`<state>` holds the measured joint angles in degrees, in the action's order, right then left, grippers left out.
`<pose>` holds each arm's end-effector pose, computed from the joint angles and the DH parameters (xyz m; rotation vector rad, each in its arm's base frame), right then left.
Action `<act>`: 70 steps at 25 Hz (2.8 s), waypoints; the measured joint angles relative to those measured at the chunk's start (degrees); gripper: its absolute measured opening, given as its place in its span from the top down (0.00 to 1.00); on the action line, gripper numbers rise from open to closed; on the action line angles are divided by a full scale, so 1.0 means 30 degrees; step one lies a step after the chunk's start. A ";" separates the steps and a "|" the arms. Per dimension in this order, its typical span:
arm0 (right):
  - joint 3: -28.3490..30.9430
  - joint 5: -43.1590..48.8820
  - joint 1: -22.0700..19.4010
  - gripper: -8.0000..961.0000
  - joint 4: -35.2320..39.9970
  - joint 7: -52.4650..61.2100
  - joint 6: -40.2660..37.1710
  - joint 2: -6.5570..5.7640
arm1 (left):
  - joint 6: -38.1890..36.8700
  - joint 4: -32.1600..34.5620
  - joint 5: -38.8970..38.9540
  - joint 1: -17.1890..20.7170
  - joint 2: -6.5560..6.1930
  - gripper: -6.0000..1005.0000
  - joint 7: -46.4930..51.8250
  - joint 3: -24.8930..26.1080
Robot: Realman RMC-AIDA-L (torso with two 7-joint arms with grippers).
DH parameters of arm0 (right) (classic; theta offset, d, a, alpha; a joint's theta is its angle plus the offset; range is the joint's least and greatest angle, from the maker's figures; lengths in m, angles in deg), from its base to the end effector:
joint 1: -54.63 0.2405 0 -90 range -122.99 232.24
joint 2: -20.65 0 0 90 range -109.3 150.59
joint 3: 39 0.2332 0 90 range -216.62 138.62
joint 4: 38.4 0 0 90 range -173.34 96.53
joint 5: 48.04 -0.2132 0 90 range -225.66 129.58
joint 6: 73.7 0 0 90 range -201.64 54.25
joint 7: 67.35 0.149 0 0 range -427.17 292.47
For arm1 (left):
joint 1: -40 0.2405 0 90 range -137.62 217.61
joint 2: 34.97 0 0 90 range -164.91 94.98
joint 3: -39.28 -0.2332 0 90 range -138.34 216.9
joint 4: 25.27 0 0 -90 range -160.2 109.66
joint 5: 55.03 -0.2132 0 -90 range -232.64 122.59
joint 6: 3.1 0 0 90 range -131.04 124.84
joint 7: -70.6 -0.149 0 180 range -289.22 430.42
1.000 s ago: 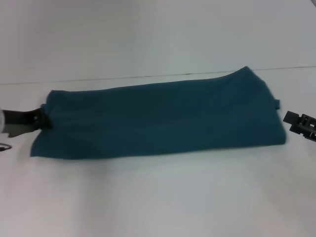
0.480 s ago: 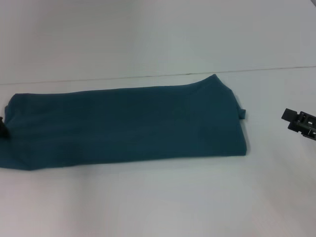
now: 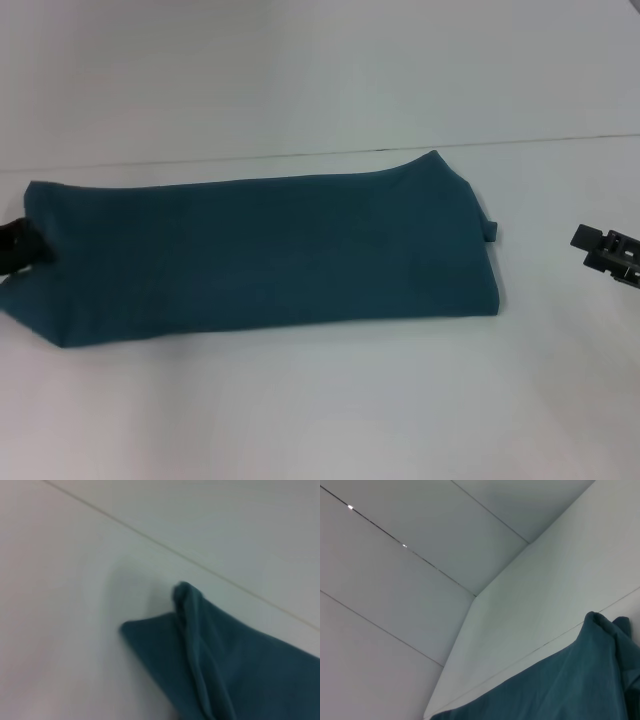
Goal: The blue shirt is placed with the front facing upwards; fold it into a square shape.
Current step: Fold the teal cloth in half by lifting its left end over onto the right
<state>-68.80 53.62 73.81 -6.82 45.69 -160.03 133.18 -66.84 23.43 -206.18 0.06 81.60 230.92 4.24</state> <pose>0.3287 0.2961 0.0785 -1.9688 1.5916 1.1032 -0.2883 0.4095 0.0783 -1.6749 -1.7819 -0.2959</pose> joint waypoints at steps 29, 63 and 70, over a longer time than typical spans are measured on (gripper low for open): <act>-0.0177 0.0047 0.0134 0.10 -0.0371 -0.0123 -0.0040 0.0076 | 0.1425 -0.2301 0.8135 -0.4226 0.2500 0.90 -0.2660 -0.4865; -0.0176 0.0353 0.0047 0.12 -0.0685 -0.0182 0.0157 0.0074 | 0.7149 -0.6022 1.6453 -0.5355 0.2687 0.89 -0.5244 -1.1362; -0.0176 0.0639 0.0124 0.12 -0.0685 -0.0182 0.0262 0.0074 | 0.7163 -0.6153 1.7838 -0.5524 0.2680 0.80 -0.6158 -1.2132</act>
<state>-69.32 55.53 74.19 -8.88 45.15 -159.24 133.41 -45.35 4.97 -152.66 -16.51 89.64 212.44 -32.16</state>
